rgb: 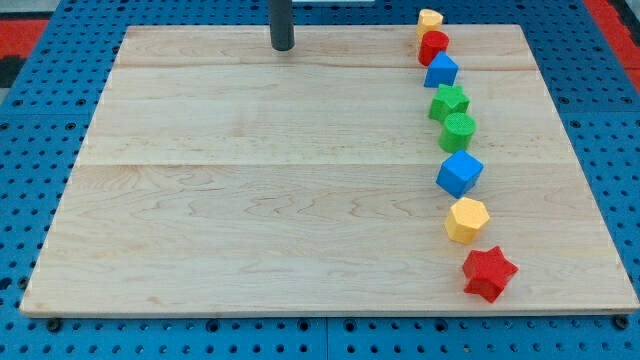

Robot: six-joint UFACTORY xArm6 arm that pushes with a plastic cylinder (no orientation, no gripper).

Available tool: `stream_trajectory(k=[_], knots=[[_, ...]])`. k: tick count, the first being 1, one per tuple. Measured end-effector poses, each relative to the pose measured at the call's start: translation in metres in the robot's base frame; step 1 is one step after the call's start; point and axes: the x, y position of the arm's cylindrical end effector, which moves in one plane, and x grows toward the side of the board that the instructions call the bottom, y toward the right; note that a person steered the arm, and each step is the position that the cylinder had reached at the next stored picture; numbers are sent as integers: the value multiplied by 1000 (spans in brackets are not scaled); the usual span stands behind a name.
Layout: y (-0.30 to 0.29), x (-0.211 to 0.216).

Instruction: Move your arm towards the blue triangle

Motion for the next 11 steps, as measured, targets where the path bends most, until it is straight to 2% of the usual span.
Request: stream_trajectory(k=[4,6,10,11], knots=[[14,78],[36,102],[57,111],[111,111]])
